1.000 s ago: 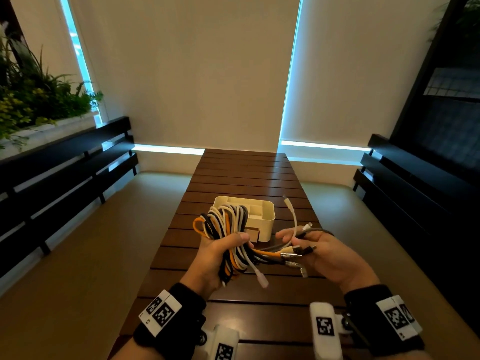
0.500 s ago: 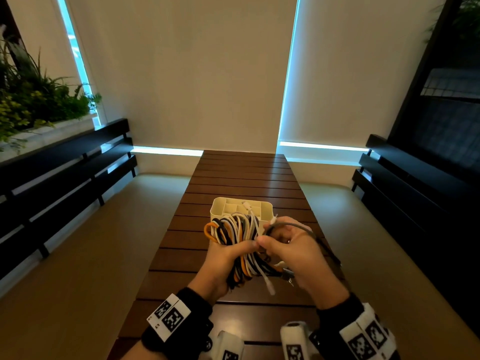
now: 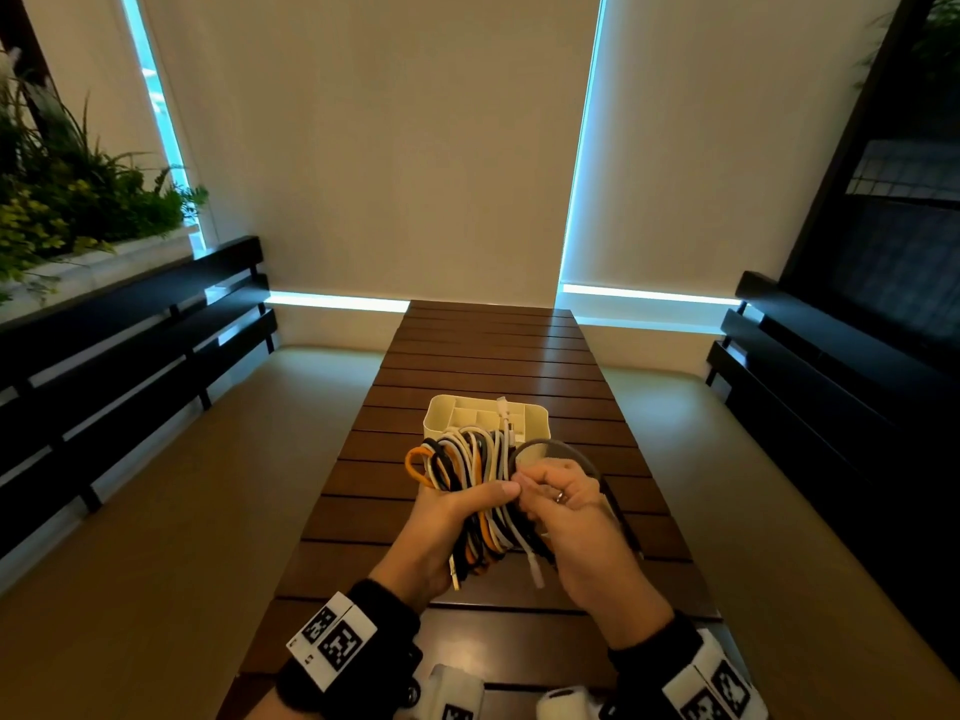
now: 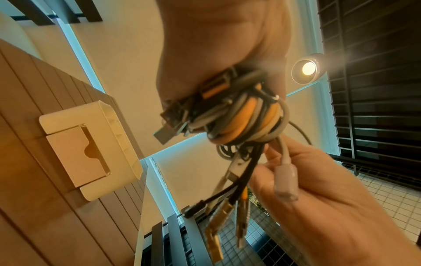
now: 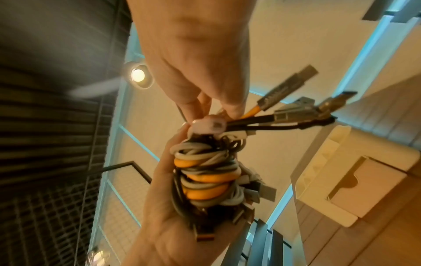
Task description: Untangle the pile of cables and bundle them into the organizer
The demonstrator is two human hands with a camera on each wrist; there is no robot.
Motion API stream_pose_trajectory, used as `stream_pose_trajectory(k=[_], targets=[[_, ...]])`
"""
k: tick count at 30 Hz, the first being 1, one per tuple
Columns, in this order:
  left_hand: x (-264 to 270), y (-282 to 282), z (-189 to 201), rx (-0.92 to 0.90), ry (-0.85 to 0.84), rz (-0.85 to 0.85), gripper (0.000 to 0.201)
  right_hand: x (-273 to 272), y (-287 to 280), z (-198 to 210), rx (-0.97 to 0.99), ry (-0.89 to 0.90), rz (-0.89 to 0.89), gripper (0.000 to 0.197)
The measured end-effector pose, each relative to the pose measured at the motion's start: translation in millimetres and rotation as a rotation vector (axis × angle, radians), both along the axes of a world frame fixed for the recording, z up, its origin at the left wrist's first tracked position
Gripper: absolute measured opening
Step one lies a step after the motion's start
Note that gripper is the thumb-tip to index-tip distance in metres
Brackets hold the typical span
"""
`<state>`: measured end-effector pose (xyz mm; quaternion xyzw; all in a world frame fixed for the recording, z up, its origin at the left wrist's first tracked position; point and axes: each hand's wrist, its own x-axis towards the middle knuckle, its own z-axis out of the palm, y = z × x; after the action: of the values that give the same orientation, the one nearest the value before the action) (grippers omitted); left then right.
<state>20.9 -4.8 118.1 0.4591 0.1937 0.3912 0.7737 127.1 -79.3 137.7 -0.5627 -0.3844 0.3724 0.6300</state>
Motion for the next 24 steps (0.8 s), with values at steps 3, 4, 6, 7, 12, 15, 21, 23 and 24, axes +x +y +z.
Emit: stream_pose_trajectory(k=[3, 4, 6, 7, 12, 15, 21, 23, 24], targets=[[-2.3, -0.5, -1.0, 0.010, 0.008, -0.063, 0.046, 8.1, 0.4, 2.6, -0.035, 0.167, 0.098, 0.007], [-3.2, -0.8, -1.9, 0.012, 0.015, -0.090, 0.047, 10.8, 1.7, 3.4, -0.055, 0.202, 0.116, 0.009], [-5.3, -2.0, -3.9, 0.001, 0.010, -0.159, 0.052, 15.6, 5.6, 5.0, -0.117, 0.251, 0.118, 0.018], [-5.6, -2.7, -4.8, -0.015, -0.003, -0.196, 0.054, 16.7, 6.1, 6.6, -0.157, 0.265, 0.118, 0.021], [-3.3, -5.1, -4.5, -0.023, 0.002, -0.241, 0.046, 16.1, 3.7, 8.7, -0.407, 0.175, 0.132, 0.043], [-1.6, -6.6, -7.1, -0.072, 0.005, -0.206, 0.054, 13.6, 5.6, 4.9, -0.448, 0.120, 0.105, 0.052], [3.7, -10.6, -10.1, -0.060, 0.004, -0.129, 0.043, 11.3, 2.8, 4.5, -0.470, 0.269, 0.150, 0.047], [6.6, -13.3, -10.4, -0.079, -0.002, -0.111, 0.049, 11.0, 1.3, 5.9, -0.456, 0.347, 0.146, 0.048], [7.8, -13.6, -9.9, -0.088, -0.010, -0.089, 0.047, 9.5, 3.1, 3.9, -0.420, 0.359, 0.079, 0.052]])
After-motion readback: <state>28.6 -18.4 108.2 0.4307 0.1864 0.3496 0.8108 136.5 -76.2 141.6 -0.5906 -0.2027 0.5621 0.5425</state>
